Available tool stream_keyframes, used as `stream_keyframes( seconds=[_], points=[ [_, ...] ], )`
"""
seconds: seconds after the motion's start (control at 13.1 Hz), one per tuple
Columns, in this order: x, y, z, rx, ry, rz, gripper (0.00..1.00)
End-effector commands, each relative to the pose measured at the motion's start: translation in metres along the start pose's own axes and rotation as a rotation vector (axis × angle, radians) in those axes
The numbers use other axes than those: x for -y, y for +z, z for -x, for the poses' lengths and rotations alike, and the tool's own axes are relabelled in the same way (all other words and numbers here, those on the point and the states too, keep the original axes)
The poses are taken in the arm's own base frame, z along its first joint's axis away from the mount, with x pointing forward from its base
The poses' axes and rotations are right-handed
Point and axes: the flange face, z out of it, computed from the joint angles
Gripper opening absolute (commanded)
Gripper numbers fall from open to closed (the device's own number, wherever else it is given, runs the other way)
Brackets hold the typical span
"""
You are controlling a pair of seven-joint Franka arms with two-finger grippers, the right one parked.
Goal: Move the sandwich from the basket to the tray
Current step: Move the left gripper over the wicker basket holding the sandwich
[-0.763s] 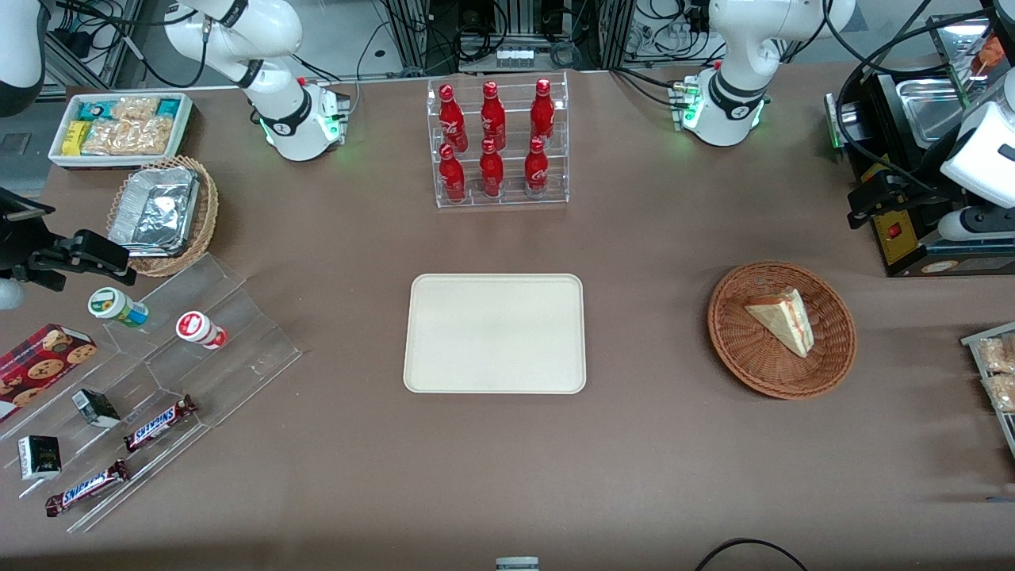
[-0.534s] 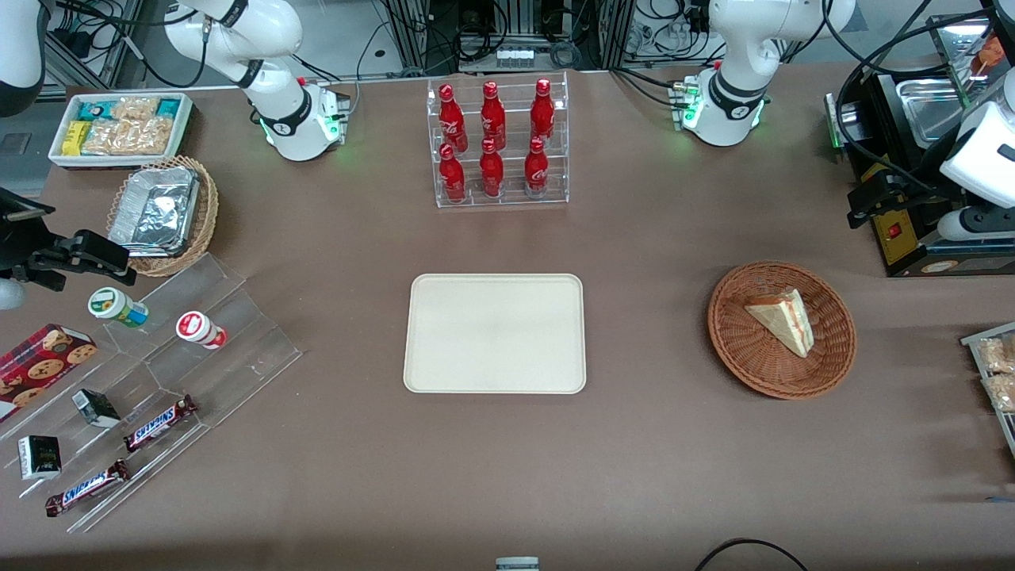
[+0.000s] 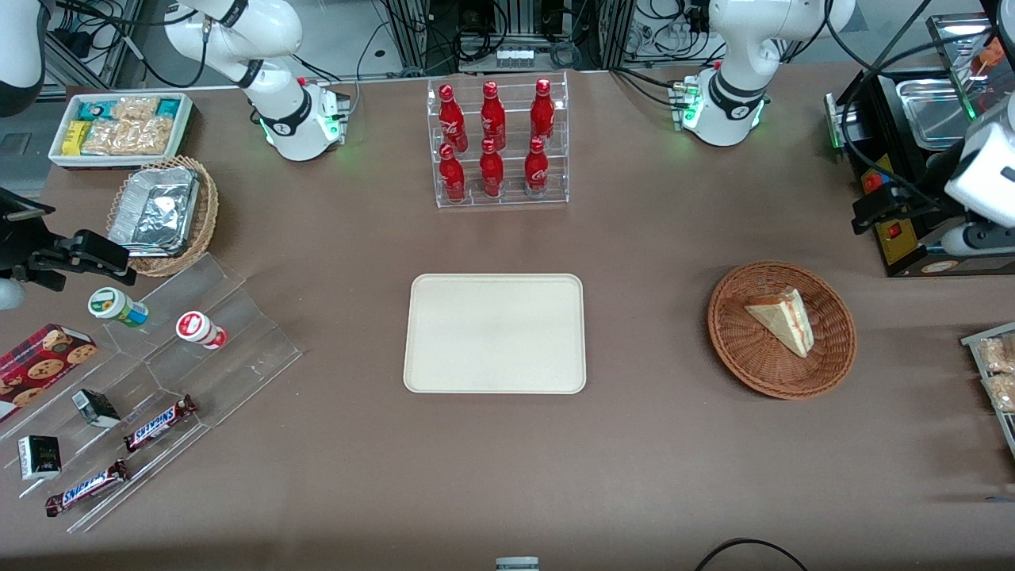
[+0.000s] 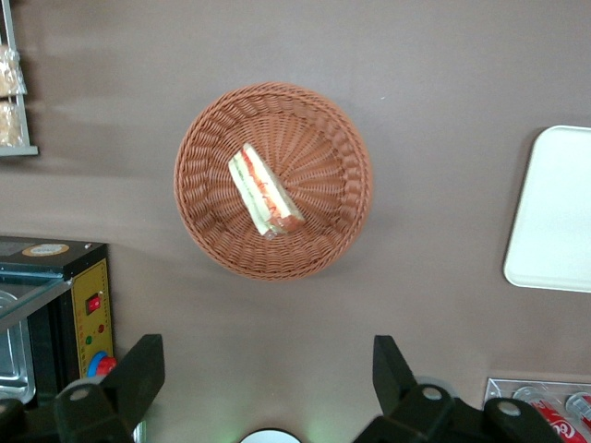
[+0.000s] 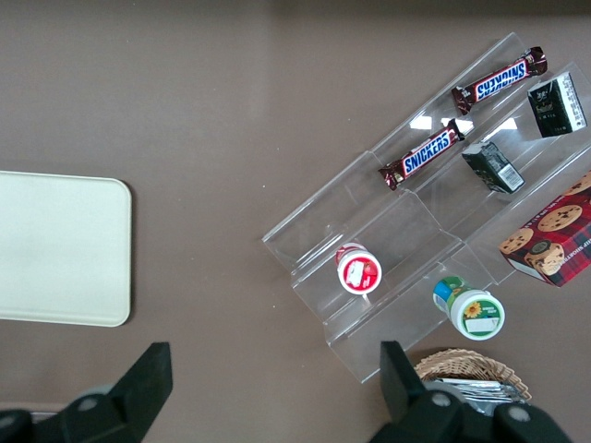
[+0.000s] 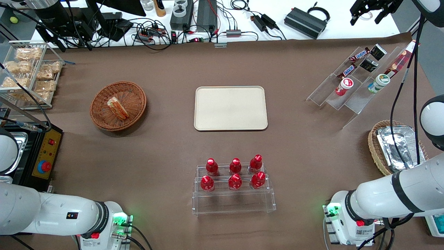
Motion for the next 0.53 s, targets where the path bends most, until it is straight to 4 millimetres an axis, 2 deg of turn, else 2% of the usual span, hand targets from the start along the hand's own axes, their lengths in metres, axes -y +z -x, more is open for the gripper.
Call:
stream_keyframes(
  seconds=[0.0,0.23,0.46],
  points=[
    [0.037,0.030,-0.025,0.032,-0.077,0.001,1.00],
    [0.049,0.088,-0.041,0.024,-0.132,0.007,1.00],
    [0.048,0.161,-0.044,0.013,-0.234,-0.002,1.00]
  ],
)
